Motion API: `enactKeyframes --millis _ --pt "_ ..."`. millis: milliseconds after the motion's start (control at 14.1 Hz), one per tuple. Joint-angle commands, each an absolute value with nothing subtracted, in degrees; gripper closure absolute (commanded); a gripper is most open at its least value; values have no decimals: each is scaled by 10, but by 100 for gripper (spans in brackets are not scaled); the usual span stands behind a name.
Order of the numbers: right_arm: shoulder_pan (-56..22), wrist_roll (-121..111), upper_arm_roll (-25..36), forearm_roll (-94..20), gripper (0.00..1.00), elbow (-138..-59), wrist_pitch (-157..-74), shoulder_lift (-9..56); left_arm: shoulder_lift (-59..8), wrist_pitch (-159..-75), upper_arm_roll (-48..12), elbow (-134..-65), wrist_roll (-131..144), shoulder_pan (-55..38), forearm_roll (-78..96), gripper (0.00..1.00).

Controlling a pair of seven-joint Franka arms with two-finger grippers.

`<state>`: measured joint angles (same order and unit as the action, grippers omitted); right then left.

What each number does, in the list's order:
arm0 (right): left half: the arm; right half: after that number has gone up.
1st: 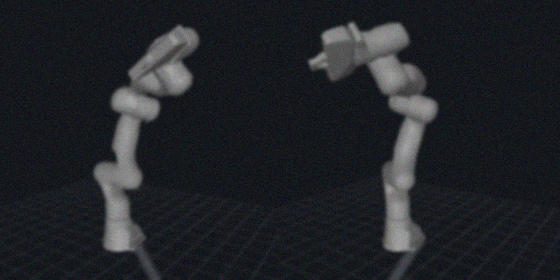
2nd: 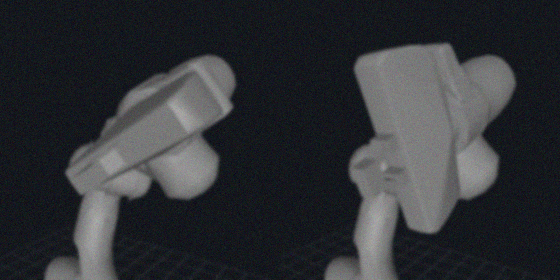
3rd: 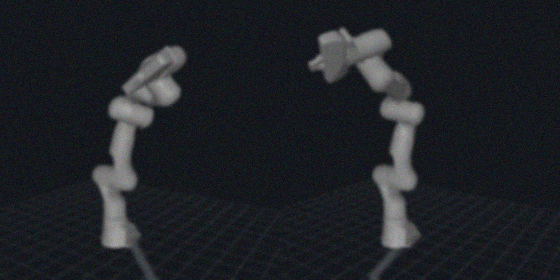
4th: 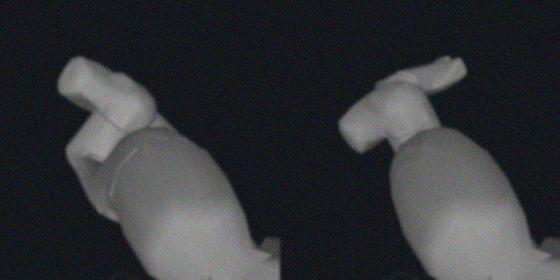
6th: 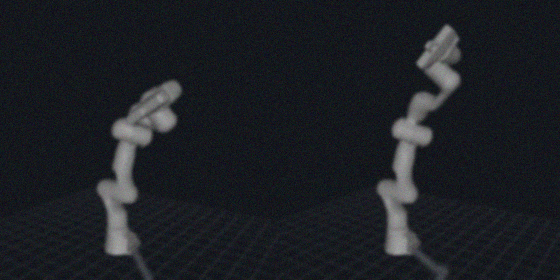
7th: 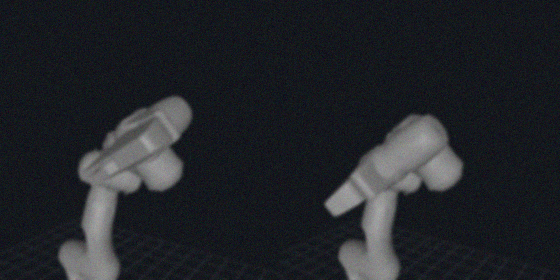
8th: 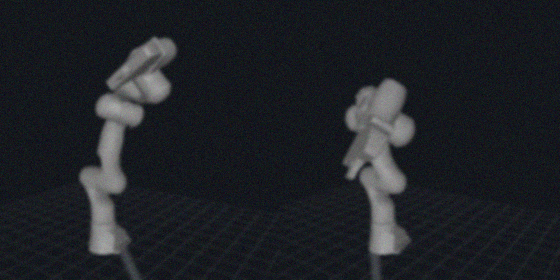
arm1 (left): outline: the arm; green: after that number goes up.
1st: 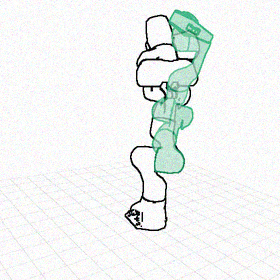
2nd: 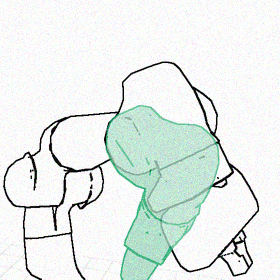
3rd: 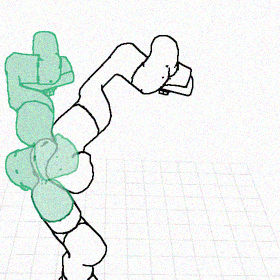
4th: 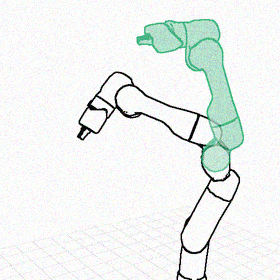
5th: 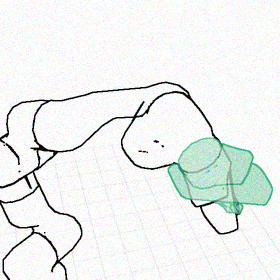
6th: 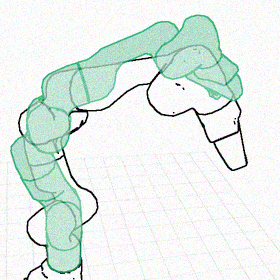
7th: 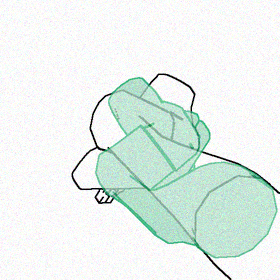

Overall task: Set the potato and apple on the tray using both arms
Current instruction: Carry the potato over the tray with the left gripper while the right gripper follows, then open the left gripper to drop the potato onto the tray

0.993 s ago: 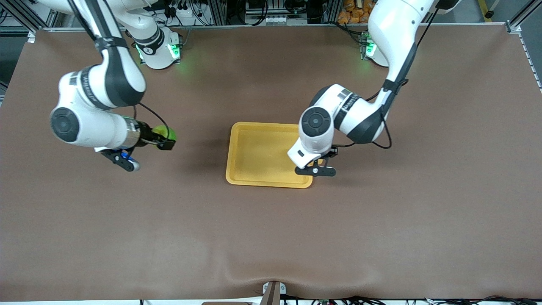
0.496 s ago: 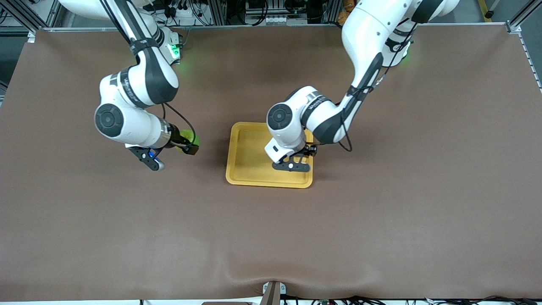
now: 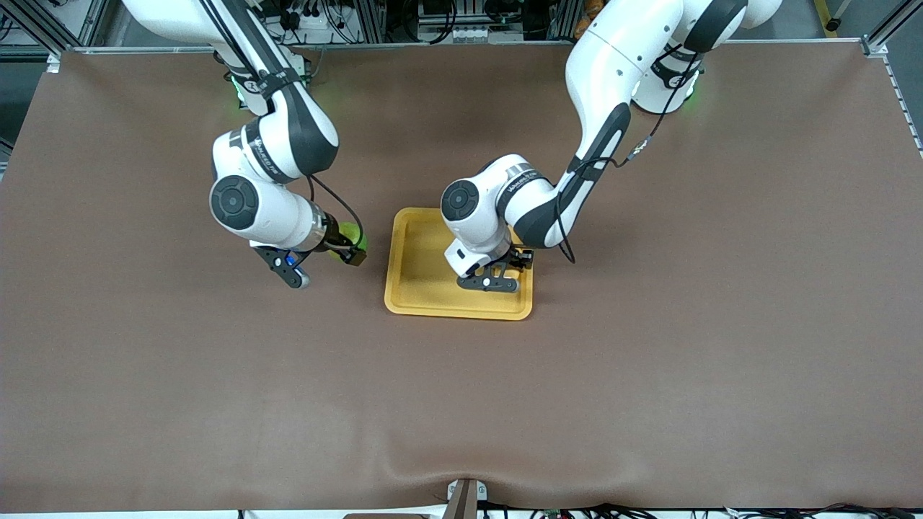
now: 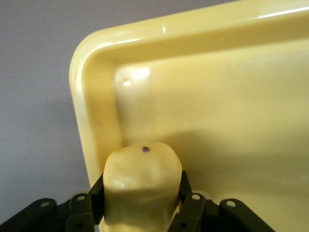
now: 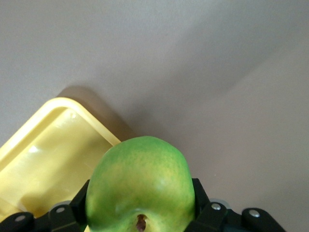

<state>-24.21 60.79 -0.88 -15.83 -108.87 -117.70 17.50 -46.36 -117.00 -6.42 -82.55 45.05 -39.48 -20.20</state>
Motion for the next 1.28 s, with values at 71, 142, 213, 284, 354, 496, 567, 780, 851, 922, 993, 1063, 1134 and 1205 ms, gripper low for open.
enactKeyframes --millis 71,142,213,284,354,496,567,780,851,922,993,1063,1134,1205 --pt "-251 645 -18 -171 100 -1090 -1181 176 -472 -1200 -57 -809 472 -403 -216 0" --pt "-252 651 -19 -171 100 -1090 -1186 179 -471 -1200 -57 -809 472 -403 -217 0" --pt "-254 661 -29 -171 100 -1090 -1196 182 -468 -1200 -57 -809 471 -401 -218 0" --pt "-255 675 -33 -171 100 -1090 -1208 191 -463 -1200 -57 -809 469 -399 -218 0" --pt "-255 689 -40 -171 100 -1090 -1221 196 -461 -1200 -57 -809 469 -398 -218 0" --pt "-256 707 -44 -171 100 -1089 -1237 206 -454 -1200 -55 -809 467 -395 -218 0" --pt "-256 720 -54 -171 100 -1088 -1240 209 -444 -1199 -47 -809 464 -395 -218 0" --pt "-256 745 -64 -171 100 -1087 -1267 224 -405 -1194 -26 -809 454 -388 -216 0" --pt "-256 757 -69 -171 100 -1085 -1276 230 -390 -1194 -25 -809 436 -368 -213 0" --pt "-256 763 -73 -171 100 -1085 -1289 237 -372 -1194 -26 -809 414 -343 -211 0" --pt "-256 770 -79 -171 100 -1085 -1305 244 -355 -1189 -30 -810 389 -317 -200 0" --pt "-256 784 -86 -171 100 -1084 -1323 253 -341 -1179 -30 -810 358 -292 -180 0" --pt "-256 803 -90 -171 100 -1081 -1336 262 -325 -1170 -30 -810 316 -267 -159 0" --pt "-256 810 -93 -168 100 -1076 -1339 270 -309 -1159 -31 -810 277 -239 -141 0"
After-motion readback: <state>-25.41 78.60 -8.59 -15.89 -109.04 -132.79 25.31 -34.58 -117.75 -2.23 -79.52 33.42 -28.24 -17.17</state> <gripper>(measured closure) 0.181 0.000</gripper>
